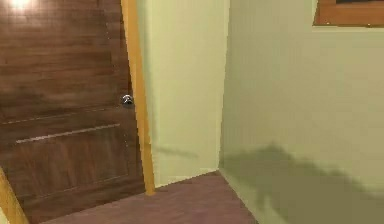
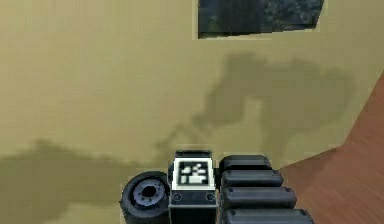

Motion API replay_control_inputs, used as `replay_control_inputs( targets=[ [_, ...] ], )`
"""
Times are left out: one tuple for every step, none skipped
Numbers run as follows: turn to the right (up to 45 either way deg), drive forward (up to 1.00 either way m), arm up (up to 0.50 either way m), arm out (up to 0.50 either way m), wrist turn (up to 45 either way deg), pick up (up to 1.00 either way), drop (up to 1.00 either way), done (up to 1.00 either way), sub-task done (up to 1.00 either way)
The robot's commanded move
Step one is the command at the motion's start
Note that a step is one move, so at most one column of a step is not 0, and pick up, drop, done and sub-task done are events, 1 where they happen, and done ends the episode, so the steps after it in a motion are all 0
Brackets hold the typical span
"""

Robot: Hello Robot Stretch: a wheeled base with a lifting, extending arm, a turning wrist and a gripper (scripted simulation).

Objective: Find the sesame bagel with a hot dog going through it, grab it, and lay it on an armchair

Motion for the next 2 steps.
replay_control_inputs(
  targets=[
    [-45.0, 0.0, 0.0, 0.0, 0.0, 0.0, 0.0, 0.0, 0.0],
    [-42.0, 0.0, 0.0, 0.0, 0.0, 0.0, 0.0, 0.0, 0.0]
  ],
)
